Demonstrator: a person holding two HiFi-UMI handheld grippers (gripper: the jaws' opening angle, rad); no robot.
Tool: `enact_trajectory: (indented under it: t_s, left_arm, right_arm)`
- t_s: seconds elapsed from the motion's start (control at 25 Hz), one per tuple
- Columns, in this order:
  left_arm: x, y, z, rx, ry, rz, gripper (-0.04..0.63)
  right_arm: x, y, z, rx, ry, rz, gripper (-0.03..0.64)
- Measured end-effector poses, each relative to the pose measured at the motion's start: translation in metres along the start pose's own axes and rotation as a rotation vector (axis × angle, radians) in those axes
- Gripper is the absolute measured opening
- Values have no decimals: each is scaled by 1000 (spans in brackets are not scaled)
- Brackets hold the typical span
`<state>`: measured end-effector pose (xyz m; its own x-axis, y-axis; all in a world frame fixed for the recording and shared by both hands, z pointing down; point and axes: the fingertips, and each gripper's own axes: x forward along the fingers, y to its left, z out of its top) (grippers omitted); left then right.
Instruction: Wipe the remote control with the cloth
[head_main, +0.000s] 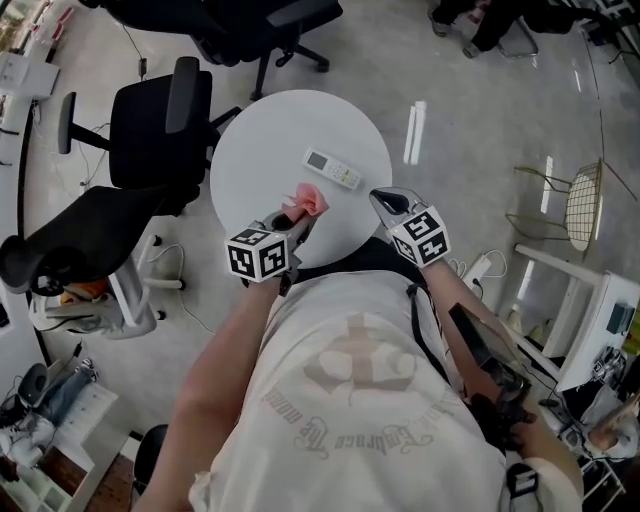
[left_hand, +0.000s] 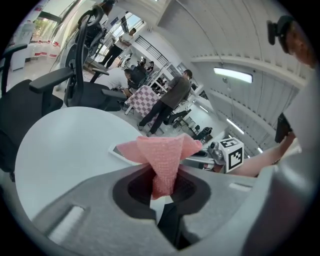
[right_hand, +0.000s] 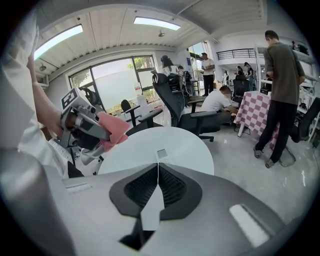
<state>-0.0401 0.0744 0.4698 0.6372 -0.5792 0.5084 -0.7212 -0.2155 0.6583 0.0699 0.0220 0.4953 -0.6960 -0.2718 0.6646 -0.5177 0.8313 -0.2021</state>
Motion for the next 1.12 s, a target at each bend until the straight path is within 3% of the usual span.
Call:
enact_trajectory:
  t_s: [0.44,0.92,1.12]
  left_arm:
    - [63,15,-3,-6,123,55,44]
    - [106,40,2,20,254,56,44]
    - [126,51,4,22,286,49,44]
  right_arm:
    - [46,-33,-41,-98,149,34,37]
    - [99,-39,-67,-161,270,87,281]
    - [122,-41,-78,-210,297,95,294]
